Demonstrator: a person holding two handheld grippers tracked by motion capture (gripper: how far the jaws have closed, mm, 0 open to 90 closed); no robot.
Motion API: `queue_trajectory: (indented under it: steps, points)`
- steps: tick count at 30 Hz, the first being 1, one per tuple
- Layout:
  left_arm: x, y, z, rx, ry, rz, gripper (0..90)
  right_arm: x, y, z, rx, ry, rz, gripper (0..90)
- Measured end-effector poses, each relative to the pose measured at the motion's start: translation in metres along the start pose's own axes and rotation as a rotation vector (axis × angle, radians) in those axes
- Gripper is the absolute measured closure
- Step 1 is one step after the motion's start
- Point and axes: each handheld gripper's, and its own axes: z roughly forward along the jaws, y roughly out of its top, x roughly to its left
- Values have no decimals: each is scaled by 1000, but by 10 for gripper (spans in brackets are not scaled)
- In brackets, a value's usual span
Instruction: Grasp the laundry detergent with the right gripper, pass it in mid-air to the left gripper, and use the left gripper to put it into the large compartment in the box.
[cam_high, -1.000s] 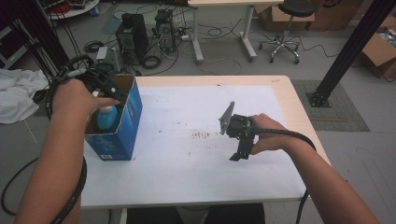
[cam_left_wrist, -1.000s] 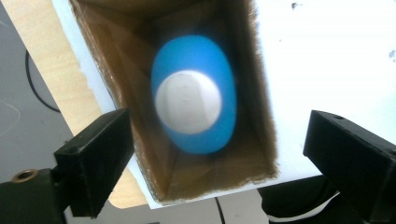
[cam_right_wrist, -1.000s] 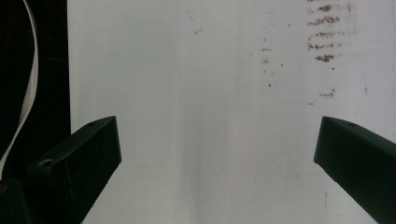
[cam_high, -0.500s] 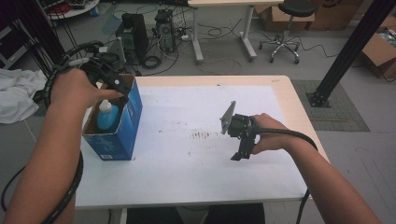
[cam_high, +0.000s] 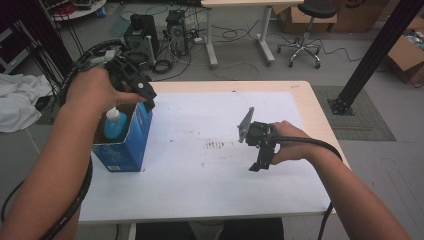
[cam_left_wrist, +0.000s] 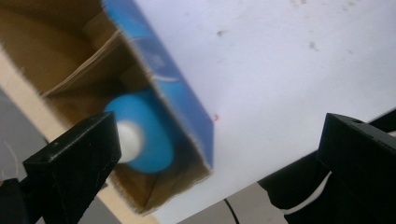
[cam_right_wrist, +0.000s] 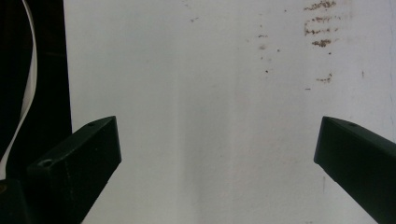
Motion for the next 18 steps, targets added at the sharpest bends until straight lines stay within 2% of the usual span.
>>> queue_trajectory:
  steps: [3,7,12,15,18]
  points:
    - [-10,4,1,10,-47,56,1,0,-1,-1,4,2,4,0]
    - [-24,10,0,0,-86,155,1,-2,-3,-3,19,1,8,0]
    - [-39,14,2,-16,-107,284,1,-3,-5,-7,39,-4,17,0]
    - [-48,16,5,-25,-114,378,1,-4,-5,-10,45,-7,21,0]
    - [-57,17,10,-21,-90,455,1,-3,-4,-12,52,-7,20,0]
